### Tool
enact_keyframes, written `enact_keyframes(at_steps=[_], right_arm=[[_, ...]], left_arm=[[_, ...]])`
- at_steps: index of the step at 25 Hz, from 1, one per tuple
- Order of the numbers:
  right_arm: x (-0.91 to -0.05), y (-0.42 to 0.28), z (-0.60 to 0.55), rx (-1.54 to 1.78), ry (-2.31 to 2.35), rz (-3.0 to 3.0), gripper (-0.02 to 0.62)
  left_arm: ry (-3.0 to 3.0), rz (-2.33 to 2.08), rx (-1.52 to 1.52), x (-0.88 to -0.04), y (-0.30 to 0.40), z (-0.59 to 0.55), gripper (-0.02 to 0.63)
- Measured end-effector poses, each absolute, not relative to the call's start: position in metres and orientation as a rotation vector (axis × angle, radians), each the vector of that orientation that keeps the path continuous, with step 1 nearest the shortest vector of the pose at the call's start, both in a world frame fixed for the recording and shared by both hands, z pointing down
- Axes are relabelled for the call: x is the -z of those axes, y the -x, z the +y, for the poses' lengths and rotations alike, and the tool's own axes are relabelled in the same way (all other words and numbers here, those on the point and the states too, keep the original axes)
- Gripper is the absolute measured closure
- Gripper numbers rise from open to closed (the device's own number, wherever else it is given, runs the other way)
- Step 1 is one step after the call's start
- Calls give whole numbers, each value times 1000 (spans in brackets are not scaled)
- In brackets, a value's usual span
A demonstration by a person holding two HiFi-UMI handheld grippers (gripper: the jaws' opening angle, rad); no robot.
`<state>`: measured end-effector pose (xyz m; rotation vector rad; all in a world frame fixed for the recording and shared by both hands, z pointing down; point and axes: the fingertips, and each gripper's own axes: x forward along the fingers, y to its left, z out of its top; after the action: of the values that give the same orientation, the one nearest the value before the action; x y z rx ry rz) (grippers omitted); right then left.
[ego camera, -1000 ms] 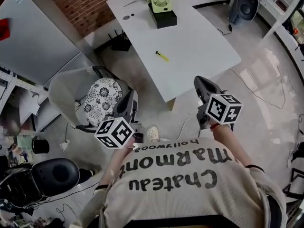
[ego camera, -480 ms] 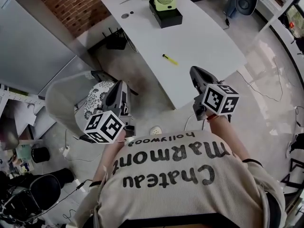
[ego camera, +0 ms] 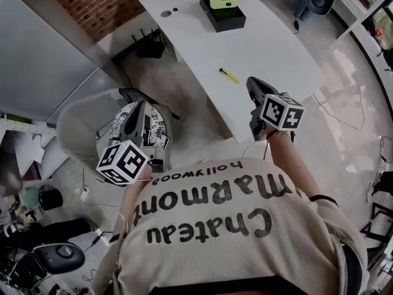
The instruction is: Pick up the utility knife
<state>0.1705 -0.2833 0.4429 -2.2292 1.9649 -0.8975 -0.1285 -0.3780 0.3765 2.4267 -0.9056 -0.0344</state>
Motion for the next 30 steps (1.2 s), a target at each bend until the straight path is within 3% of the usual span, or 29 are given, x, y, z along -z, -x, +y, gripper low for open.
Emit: enact_keyframes(at_steps=[4, 15, 30], right_arm=[[-469, -166, -293, 988, 2249, 1990, 591], [-532, -172, -314, 1211, 2333, 1985, 475], [-579, -198, -343, 1352, 2514, 1999, 379]], left_arm=[[-2399, -931, 58, -380, 139, -393, 604], [-2319, -1071, 90, -387, 189, -412, 604], [-2206, -1220, 70, -408, 243, -419, 604]])
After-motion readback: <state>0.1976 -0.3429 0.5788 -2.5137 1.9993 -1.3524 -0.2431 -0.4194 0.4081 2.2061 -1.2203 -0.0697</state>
